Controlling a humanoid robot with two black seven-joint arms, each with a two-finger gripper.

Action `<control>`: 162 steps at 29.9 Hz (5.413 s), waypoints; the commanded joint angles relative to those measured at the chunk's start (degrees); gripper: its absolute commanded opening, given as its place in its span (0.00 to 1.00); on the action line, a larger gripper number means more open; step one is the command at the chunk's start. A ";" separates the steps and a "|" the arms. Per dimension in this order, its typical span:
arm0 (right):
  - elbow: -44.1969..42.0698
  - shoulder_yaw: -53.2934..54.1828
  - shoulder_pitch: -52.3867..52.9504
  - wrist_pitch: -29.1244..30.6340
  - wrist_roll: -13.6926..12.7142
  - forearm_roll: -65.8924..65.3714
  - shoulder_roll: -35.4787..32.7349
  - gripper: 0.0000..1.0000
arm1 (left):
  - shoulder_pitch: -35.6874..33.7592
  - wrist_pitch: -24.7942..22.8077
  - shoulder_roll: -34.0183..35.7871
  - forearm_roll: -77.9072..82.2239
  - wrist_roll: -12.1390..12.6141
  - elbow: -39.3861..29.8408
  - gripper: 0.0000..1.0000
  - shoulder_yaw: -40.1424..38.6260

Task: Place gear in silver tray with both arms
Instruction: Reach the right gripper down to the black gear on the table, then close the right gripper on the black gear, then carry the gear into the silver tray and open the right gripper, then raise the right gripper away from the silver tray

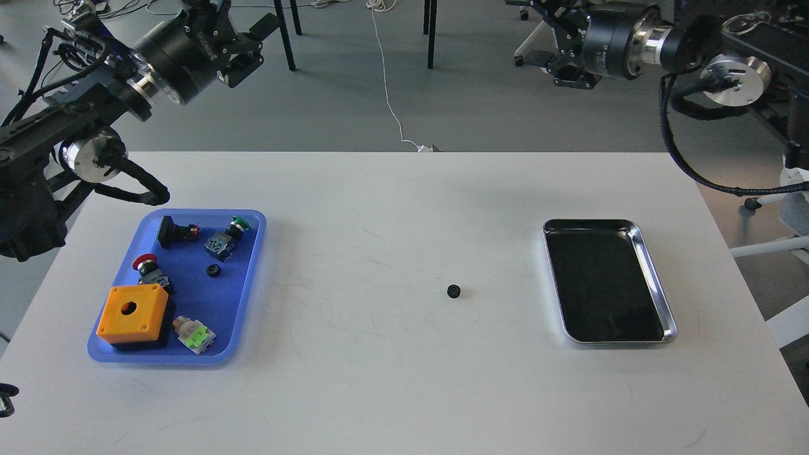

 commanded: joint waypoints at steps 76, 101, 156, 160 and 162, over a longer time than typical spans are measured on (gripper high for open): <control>5.52 -37.19 -4.74 -10.18 13.24 -40.01 22.35 0.41 | 8.71 -2.01 6.25 -17.22 6.67 1.04 0.97 -3.84; 6.39 -36.14 -1.24 -10.44 13.33 -39.66 22.35 0.17 | 8.80 -2.01 8.18 -17.31 6.58 1.04 0.97 -3.84; 15.64 -5.58 -10.53 -14.84 12.36 -52.84 -18.96 0.98 | 8.36 -0.56 8.80 -11.27 8.07 -1.07 0.98 -2.44; 12.64 6.11 -14.84 -15.10 12.36 -48.29 -16.50 0.98 | 3.70 -0.82 7.83 6.20 8.25 -0.63 0.97 -2.44; 12.02 11.73 -17.21 -15.10 12.36 -44.25 -15.09 0.98 | 3.26 -1.35 6.52 13.07 8.25 -1.24 0.98 -2.44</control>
